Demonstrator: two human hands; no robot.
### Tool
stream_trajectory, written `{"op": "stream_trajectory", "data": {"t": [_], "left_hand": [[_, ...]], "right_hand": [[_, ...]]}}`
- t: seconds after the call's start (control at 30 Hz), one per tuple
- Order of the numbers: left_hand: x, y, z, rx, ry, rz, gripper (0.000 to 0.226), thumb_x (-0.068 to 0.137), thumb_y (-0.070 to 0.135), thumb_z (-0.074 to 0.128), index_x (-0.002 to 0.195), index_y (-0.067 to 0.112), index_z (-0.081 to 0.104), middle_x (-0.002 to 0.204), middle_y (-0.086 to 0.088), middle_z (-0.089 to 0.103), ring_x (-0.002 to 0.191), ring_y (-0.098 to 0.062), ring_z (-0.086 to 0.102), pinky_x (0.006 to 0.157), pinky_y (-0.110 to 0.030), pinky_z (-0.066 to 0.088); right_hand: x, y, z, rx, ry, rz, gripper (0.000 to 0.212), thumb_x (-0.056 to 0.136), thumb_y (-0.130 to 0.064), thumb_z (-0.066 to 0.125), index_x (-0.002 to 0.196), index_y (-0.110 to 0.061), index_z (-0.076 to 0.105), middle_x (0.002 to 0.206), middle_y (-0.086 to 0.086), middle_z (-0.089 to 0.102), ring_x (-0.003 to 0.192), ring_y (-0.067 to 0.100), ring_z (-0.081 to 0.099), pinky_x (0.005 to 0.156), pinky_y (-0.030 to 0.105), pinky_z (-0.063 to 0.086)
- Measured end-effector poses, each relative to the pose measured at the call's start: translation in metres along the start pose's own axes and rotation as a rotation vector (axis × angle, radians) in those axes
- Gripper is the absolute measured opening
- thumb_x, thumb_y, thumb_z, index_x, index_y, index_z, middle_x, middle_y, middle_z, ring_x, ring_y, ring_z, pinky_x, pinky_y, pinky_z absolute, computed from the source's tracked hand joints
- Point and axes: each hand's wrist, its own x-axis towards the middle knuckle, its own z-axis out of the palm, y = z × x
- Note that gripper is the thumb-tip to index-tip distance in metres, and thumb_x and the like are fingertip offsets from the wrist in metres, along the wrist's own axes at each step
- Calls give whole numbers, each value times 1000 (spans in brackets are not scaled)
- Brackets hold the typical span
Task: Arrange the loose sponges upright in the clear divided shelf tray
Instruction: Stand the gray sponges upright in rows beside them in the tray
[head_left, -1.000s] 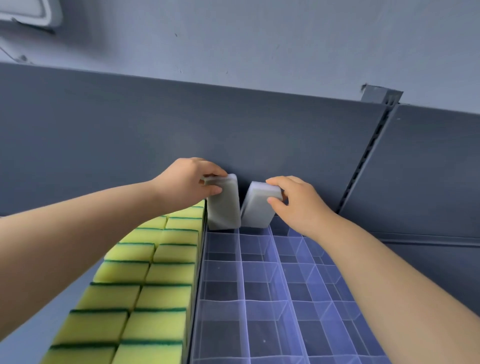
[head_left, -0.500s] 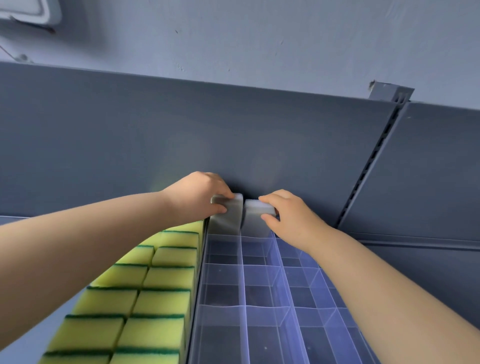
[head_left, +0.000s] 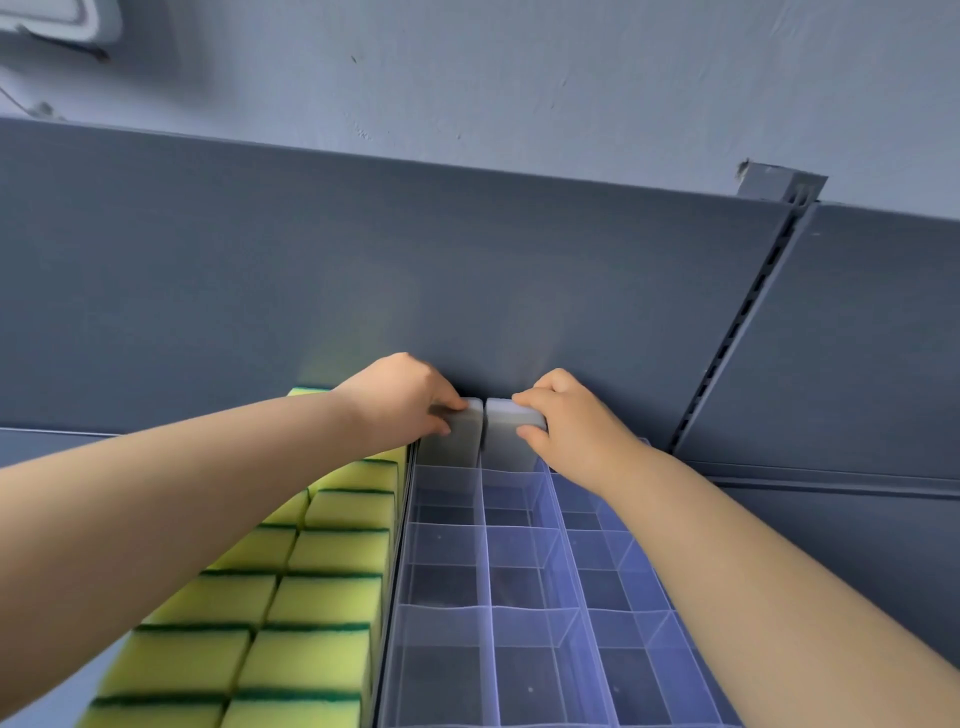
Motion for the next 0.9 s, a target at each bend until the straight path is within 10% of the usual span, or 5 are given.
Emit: {"op": "stream_trajectory", "data": {"t": [0.53,0.9], "left_hand": [[-24,37,-15,237,83,103,37,96,39,41,132,34,47,132,7,50,123,-16,43,95,-31,42],[-50,242,-14,360,122,296,39,97,44,31,133,33,41,127,7,52,120,-18,45,92,-32,42]], "right_hand": [[-43,-7,-22,-130,51,-86,38,94,-31,47,130,-22,46,132,-6,44,118,15,43,90,34,43],[-205,85,-89,-104,126,1,36,94,-33,47,128,-23,49,131,-9,47,120,14,43,89,31,42]]}}
